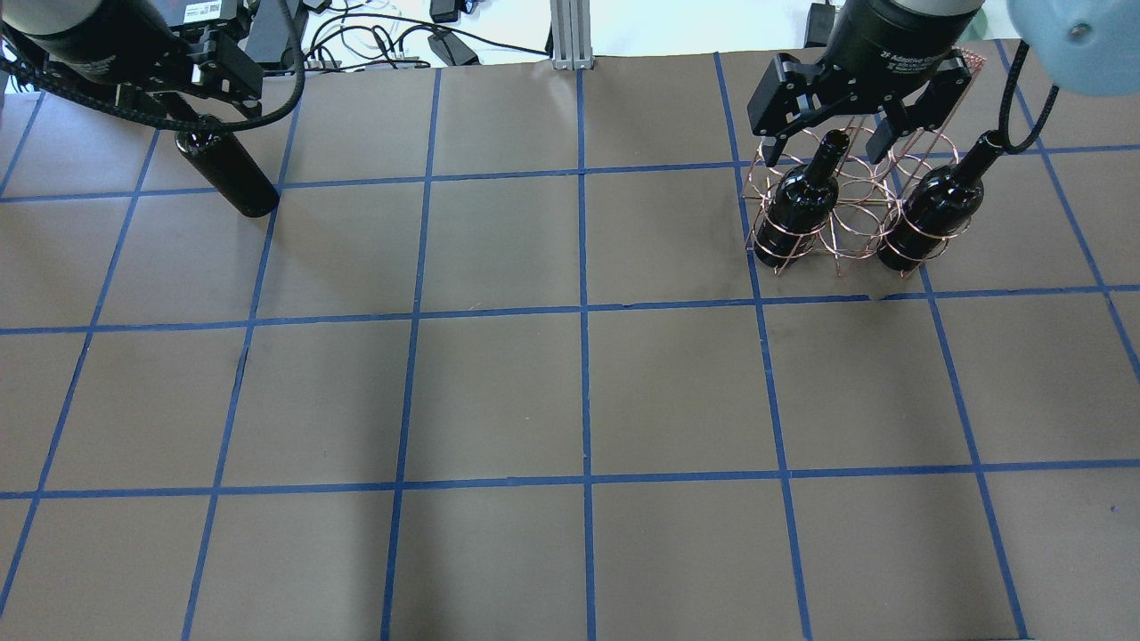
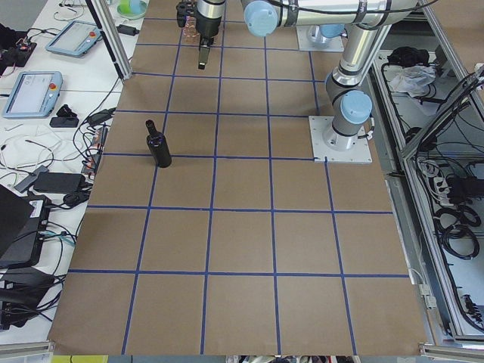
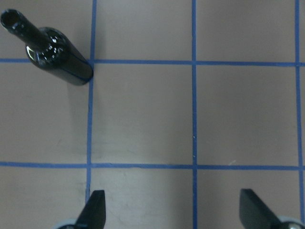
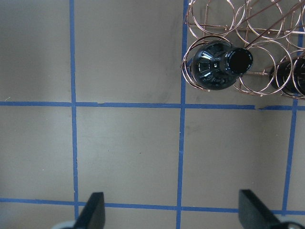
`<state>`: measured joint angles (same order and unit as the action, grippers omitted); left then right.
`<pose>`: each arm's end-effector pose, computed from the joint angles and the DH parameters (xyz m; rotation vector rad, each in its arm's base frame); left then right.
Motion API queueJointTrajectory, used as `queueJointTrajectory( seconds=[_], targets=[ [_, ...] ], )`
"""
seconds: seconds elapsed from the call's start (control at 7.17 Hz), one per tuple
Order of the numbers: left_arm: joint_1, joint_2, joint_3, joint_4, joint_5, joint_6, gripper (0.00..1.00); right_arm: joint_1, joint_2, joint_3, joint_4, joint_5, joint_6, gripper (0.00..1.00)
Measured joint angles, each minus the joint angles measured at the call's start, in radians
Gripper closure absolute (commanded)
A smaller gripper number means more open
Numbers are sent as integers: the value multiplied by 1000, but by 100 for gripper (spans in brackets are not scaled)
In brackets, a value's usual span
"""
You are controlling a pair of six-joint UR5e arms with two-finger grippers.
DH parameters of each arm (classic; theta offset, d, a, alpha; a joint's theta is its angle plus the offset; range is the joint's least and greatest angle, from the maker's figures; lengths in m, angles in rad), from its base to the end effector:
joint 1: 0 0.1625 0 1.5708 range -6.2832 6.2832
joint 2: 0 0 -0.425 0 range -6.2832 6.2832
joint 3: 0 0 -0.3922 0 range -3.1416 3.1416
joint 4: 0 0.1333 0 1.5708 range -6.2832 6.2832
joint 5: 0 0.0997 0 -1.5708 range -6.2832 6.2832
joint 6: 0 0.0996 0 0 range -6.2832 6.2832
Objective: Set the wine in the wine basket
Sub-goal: 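Lower the left gripper onto the standing dark wine bottle and grasp its neck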
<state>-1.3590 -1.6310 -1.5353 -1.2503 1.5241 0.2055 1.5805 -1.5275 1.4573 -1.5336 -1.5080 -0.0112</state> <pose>-0.0209 -0.5589 0.5109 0.0010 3.0909 -0.4654 0.1445 -0.5112 0.5186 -0.0338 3.0782 -0.0509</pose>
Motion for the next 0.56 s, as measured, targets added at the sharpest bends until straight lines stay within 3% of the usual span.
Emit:
queueJointTrajectory(
  seconds=[0.28, 0.42, 0.56],
  targets=[
    [125, -39, -115, 288, -132, 130, 11, 0, -1, 0, 1, -6, 0, 0],
    [200, -63, -170, 395, -232, 204, 21, 0, -1, 0, 2, -9, 0, 0],
    [257, -92, -196, 456, -317, 249, 23, 0, -1, 0, 2, -11, 1, 0]
  ],
)
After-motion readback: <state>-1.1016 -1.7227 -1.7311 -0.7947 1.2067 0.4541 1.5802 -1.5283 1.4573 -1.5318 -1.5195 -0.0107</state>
